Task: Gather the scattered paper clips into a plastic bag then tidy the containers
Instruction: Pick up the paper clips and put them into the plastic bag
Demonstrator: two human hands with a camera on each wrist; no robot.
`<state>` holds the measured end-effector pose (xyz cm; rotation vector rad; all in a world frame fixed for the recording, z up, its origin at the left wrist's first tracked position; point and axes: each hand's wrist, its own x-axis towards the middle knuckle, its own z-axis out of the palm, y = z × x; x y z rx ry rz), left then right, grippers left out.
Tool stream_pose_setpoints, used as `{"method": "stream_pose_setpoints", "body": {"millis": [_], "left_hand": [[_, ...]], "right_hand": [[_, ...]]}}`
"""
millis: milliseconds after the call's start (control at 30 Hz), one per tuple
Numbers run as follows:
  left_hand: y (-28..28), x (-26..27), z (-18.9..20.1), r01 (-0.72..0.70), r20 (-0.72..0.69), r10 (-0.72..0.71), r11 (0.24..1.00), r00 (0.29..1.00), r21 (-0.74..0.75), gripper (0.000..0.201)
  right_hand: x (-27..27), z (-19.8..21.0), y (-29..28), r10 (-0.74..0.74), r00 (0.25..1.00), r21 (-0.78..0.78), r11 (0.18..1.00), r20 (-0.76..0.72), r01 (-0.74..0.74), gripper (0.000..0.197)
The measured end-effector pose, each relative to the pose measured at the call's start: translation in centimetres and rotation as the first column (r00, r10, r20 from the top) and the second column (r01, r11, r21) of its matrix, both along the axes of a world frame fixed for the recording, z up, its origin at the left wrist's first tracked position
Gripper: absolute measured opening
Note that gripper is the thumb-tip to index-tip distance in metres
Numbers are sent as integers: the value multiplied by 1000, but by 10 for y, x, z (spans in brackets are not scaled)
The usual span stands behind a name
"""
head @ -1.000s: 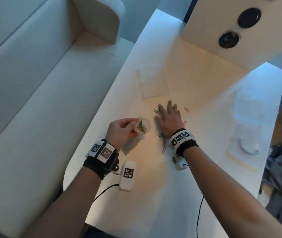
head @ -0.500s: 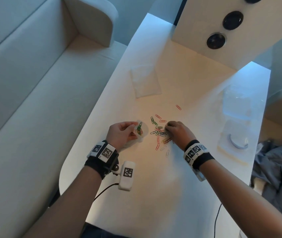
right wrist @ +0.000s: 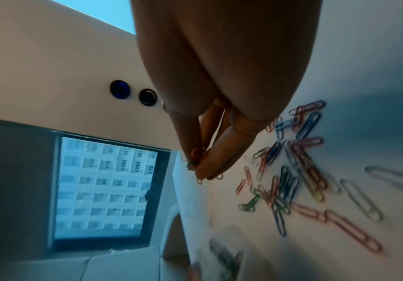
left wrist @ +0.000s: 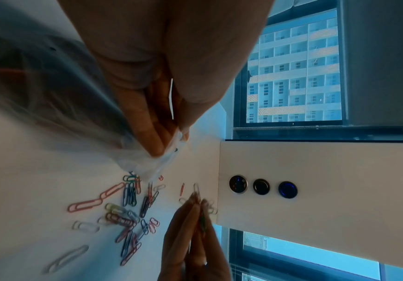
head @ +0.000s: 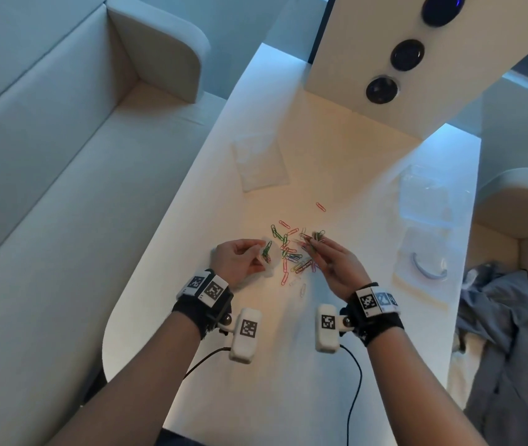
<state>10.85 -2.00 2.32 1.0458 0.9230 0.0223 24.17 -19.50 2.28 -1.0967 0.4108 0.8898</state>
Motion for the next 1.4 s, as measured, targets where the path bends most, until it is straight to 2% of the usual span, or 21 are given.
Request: {"method": "stream_pose_setpoints", "body": {"millis": [67, 100, 133, 200, 300, 400, 467, 567, 633, 700, 800, 900, 967, 1000, 1067, 1133, 1167, 1200, 1233, 1333, 1400], "left_hand": [[-7, 4, 0, 19, 5, -19, 1000, 1000, 2, 20], [-10, 5, 0, 33, 7, -33, 999, 999, 11, 20], [-14, 7, 0, 45, 7, -45, 999, 999, 19, 21], [-19, 9, 0, 67, 7, -67, 997, 998, 45, 22], [-24, 10, 1, 111, 2, -112, 990, 994, 92, 22], [-25, 9, 2, 138, -3, -139, 983, 990, 121, 23], [-24, 8, 4, 148, 6, -150, 981, 989, 124, 23], [-24, 8, 10, 184, 33, -191, 971, 981, 152, 21], [-24, 7, 11, 196, 35, -205, 965, 978, 173, 21], [-23, 7, 10, 183, 28, -190, 969, 981, 163, 21], [-22, 8, 9, 156, 21, -160, 980, 987, 124, 19], [-19, 10, 10, 141, -27, -139, 979, 990, 149, 19], [-17, 9, 13, 138, -61, -128, 973, 990, 185, 22], [-15, 8, 14, 133, -76, -120, 973, 990, 188, 22], [-11, 5, 17, 99, -85, -89, 987, 992, 127, 21], [-2, 0, 21, 62, -69, -57, 996, 996, 63, 24], [3, -3, 23, 59, -61, -56, 997, 997, 55, 25], [8, -7, 26, 61, -46, -58, 996, 997, 60, 26], [13, -11, 29, 63, -27, -61, 995, 998, 73, 27], [26, -22, 37, 96, 15, -99, 984, 995, 153, 26], [30, -28, 39, 135, 15, -141, 973, 990, 185, 25]], "right_hand": [[-12, 6, 6, 105, 994, 42, 994, 24, -106, 32], [-18, 7, 10, 184, 980, 9, 983, 72, -185, 32], [-23, 7, 13, 269, 954, -60, 963, 132, -263, 30], [-29, 1, 18, 441, 856, -309, 881, 268, -358, 28], [-30, -5, 22, 650, 657, -628, 704, 382, -332, 27], [-30, 1, 26, 766, 514, -761, 579, 385, -293, 30], [-33, 7, 28, 796, 451, -801, 546, 404, -246, 27], [-37, 11, 32, 808, 380, -837, 530, 450, -135, 12], [-37, 10, 35, 824, 368, -851, 507, 432, -136, 12], [-36, 10, 35, 827, 391, -846, 500, 404, -183, 19], [-37, 16, 33, 794, 432, -818, 544, 428, -189, 26], [-41, 23, 32, 798, 350, -815, 562, 491, -138, 14], [-41, 30, 34, 820, 290, -809, 555, 493, -193, 18], [-39, 35, 36, 819, 287, -790, 564, 497, -241, 20], [-25, 45, 37, 776, 332, -722, 625, 536, -297, 22], [1, 43, 38, 697, 414, -691, 696, 586, -194, 23], [18, 35, 38, 679, 434, -712, 693, 592, -113, 23], [35, 23, 39, 701, 428, -760, 648, 570, -49, 23], [52, 10, 40, 760, 410, -828, 560, 505, -19, 26], [85, -31, 48, 894, 378, -945, 304, 240, -119, 46], [86, -48, 58, 950, 270, -967, 202, 154, -158, 49]]}}
